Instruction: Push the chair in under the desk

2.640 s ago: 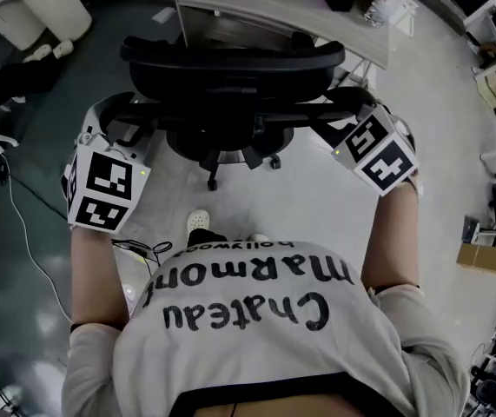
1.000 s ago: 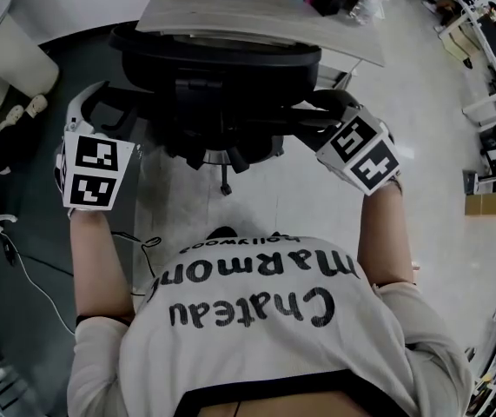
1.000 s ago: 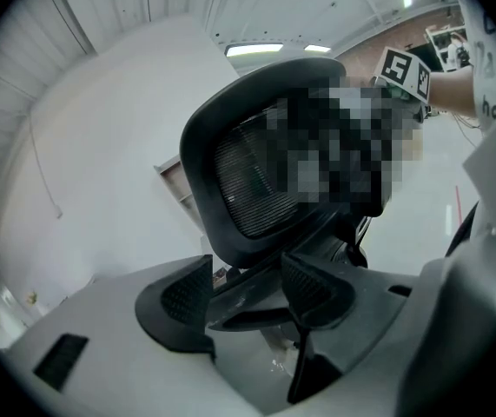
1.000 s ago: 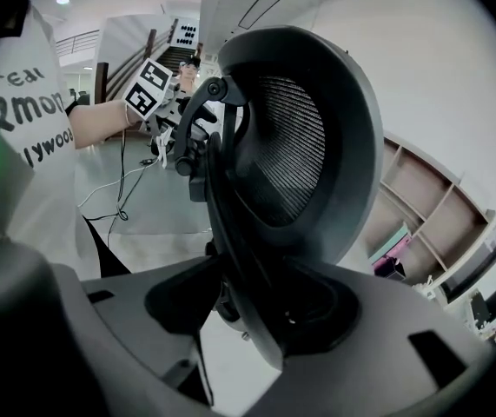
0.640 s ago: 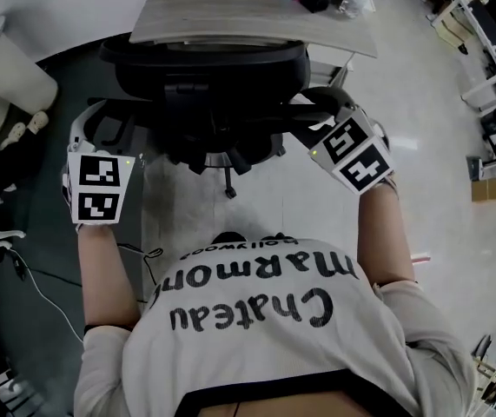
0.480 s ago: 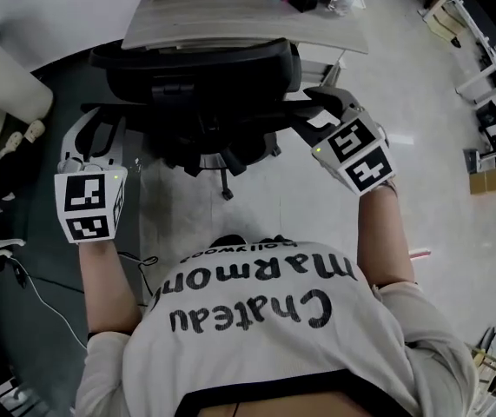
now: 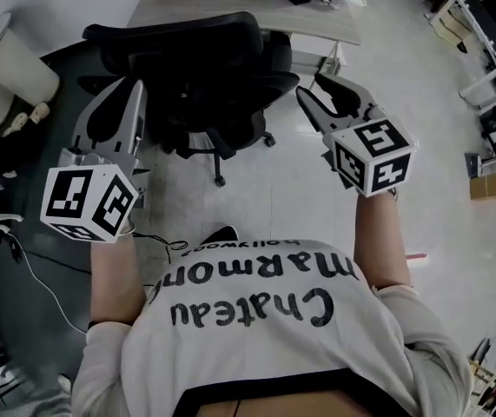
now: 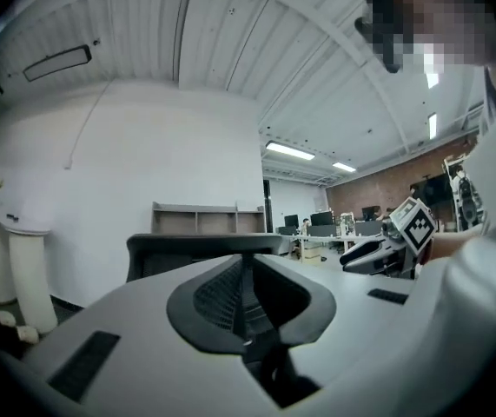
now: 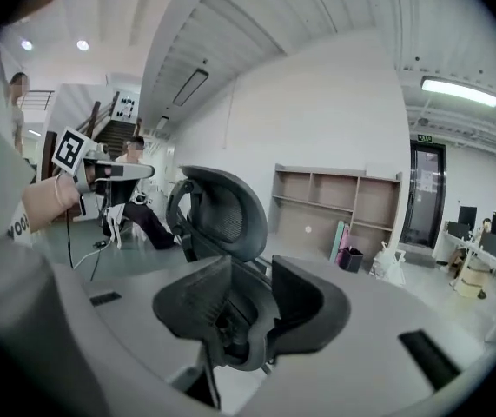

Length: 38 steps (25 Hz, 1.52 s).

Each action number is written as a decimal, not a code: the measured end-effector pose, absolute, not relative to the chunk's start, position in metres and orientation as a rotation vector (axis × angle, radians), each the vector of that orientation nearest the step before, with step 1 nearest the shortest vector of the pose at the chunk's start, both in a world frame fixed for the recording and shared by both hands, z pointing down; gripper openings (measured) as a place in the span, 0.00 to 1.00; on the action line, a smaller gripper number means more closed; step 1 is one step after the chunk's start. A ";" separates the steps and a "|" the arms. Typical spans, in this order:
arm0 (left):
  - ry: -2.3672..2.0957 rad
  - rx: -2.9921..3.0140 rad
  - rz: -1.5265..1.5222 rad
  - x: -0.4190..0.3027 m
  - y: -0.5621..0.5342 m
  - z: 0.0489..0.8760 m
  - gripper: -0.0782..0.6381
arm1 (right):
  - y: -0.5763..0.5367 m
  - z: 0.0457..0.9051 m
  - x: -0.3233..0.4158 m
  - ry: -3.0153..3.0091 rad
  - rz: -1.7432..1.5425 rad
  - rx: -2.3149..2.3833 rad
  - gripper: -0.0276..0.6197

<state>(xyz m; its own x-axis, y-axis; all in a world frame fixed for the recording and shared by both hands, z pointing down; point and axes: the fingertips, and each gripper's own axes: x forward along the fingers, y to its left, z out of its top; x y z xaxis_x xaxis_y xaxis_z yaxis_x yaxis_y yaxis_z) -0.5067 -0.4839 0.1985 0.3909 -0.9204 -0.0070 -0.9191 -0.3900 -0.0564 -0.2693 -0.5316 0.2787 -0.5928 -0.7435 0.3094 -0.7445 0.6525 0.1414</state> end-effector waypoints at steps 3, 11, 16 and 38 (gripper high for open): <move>1.703 -2.609 -0.011 -0.470 -0.461 0.203 0.18 | -0.508 0.273 -0.251 -2.602 0.060 1.195 0.25; 1.730 -2.621 -0.031 -0.389 -0.391 0.220 0.18 | -0.442 0.277 -0.203 -2.691 0.118 1.180 0.13; 1.774 -2.593 0.083 -0.360 -0.347 0.230 0.18 | -0.413 0.285 -0.179 -2.739 0.145 1.185 0.05; 1.973 -2.517 0.038 -0.345 -0.278 0.269 0.17 | -0.376 0.294 -0.139 -2.826 0.135 1.235 0.05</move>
